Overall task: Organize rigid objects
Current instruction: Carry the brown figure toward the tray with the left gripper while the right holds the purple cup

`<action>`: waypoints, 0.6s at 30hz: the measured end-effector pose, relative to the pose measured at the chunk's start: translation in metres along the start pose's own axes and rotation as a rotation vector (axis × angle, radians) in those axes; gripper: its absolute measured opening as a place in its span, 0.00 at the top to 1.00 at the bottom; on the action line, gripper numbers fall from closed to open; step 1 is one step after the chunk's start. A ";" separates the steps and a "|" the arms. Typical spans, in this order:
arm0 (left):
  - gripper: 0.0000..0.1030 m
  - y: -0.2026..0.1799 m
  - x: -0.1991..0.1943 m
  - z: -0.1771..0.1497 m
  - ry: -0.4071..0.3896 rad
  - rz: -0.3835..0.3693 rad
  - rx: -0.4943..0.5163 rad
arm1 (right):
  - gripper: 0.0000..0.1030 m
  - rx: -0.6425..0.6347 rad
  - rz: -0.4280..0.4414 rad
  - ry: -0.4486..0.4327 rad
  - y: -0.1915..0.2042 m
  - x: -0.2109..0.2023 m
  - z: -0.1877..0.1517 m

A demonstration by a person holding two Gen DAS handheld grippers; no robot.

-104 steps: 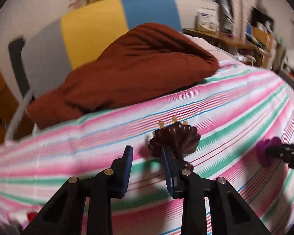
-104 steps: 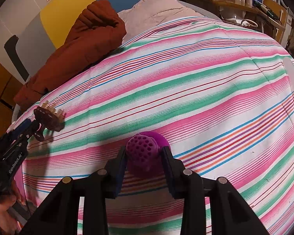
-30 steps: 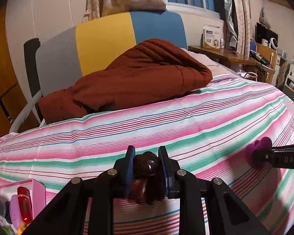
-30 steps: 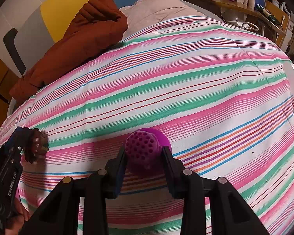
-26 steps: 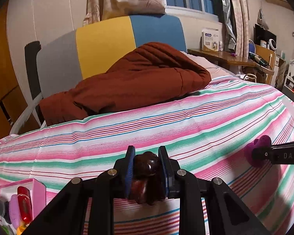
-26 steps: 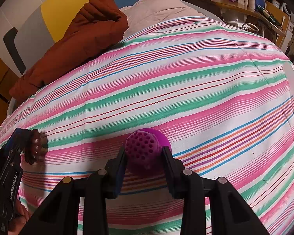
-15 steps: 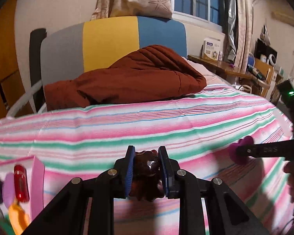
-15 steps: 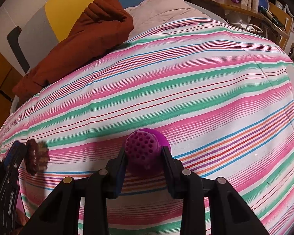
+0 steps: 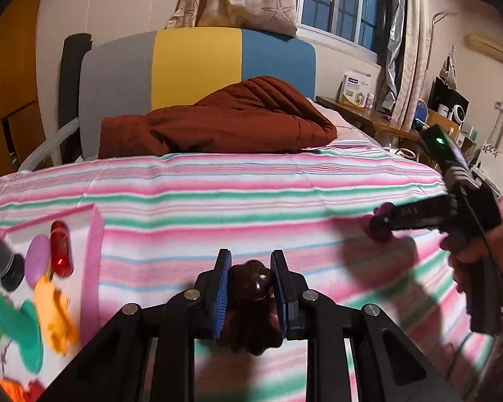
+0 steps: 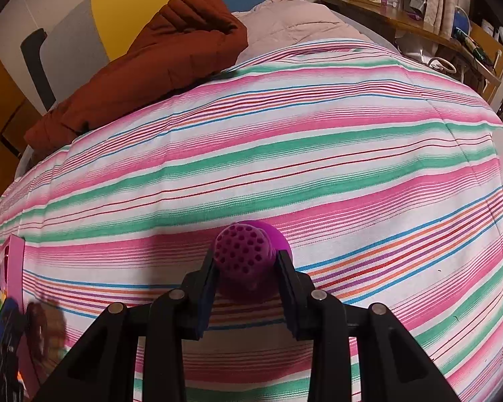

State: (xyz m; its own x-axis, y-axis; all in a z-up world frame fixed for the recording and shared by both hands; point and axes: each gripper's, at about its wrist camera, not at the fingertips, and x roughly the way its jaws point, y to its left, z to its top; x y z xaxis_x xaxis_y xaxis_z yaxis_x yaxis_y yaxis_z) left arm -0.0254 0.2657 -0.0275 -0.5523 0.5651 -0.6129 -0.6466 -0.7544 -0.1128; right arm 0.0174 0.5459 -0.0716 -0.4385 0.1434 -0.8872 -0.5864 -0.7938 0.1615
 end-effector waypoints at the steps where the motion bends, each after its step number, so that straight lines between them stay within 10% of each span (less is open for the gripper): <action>1: 0.77 0.000 -0.006 -0.003 0.000 -0.005 -0.006 | 0.67 -0.004 -0.001 0.000 0.001 0.000 -0.001; 18: 0.77 0.061 -0.116 -0.035 -0.070 0.063 -0.082 | 0.67 -0.100 0.007 -0.026 0.035 -0.014 -0.019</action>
State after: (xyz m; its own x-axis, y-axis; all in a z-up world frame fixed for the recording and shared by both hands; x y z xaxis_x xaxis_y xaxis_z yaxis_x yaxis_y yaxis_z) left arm 0.0178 0.1425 0.0091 -0.6279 0.5356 -0.5646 -0.5657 -0.8124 -0.1415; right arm 0.0159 0.5045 -0.0621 -0.4604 0.1517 -0.8746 -0.5132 -0.8495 0.1228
